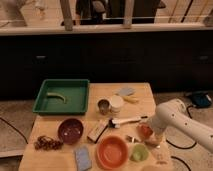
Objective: Place apple in tray
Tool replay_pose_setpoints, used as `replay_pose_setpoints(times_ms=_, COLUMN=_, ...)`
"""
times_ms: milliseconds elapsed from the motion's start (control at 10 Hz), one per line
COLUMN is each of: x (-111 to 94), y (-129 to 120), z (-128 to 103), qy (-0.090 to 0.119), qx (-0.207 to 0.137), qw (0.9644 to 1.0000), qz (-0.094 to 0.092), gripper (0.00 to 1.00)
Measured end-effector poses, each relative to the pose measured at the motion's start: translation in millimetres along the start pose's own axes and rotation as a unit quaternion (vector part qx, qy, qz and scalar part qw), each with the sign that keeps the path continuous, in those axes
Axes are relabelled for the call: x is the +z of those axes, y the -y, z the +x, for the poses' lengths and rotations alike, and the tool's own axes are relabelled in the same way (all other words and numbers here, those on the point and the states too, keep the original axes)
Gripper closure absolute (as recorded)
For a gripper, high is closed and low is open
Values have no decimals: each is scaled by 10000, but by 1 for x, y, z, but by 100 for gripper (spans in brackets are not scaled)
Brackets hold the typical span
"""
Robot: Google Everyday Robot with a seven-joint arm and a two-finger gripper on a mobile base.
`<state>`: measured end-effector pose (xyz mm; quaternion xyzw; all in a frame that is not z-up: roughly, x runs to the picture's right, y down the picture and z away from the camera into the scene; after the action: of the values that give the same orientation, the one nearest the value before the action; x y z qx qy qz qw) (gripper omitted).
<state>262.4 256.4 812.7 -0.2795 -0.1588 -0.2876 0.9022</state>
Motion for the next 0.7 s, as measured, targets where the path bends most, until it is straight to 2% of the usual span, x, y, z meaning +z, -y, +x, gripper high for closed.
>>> replay_pose_setpoints(times_ms=700, x=1, y=-2, z=1, qy=-7, qx=-180, qw=9998, qz=28, gripper=20)
